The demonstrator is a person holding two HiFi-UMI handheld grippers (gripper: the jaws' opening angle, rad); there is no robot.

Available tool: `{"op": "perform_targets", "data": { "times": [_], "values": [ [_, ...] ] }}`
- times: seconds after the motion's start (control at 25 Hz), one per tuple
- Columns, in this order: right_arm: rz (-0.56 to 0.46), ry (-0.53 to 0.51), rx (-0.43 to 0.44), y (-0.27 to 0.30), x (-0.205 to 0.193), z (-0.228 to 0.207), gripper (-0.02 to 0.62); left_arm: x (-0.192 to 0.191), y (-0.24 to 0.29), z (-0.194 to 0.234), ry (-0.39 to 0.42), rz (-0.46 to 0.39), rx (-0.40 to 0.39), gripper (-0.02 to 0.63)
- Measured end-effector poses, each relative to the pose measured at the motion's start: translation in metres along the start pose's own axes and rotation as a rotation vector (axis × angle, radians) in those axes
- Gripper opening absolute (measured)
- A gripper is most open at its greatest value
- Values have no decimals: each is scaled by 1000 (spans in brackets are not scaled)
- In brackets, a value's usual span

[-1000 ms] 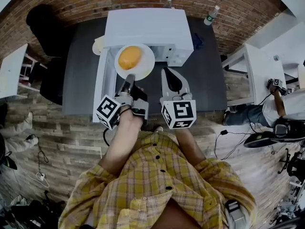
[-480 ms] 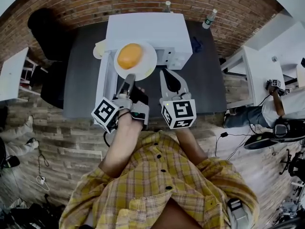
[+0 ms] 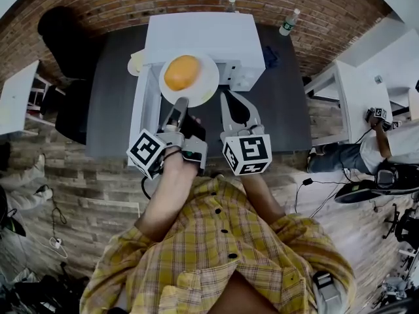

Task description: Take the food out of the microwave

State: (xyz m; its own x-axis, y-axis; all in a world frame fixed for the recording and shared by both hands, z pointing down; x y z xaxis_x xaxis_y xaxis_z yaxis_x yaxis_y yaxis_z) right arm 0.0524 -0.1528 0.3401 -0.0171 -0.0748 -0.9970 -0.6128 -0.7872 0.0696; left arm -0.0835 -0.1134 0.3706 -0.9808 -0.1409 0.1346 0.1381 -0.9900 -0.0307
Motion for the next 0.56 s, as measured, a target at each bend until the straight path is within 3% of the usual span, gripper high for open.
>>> {"op": "perform_targets", "data": {
  "times": [0.56],
  "values": [
    [-2,1,11,-1,-4,0,0,0,-3,3,10,-10,7,12]
  ]
}}
Point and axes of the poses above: the fingertips, and each gripper's own axes: y forward along the fingers, z to its left, x out of its top, the point moved 5 cm from there along -y, backward along the fingers, and after that the axes turned 1 degree about -y, right-handed, at the moved point
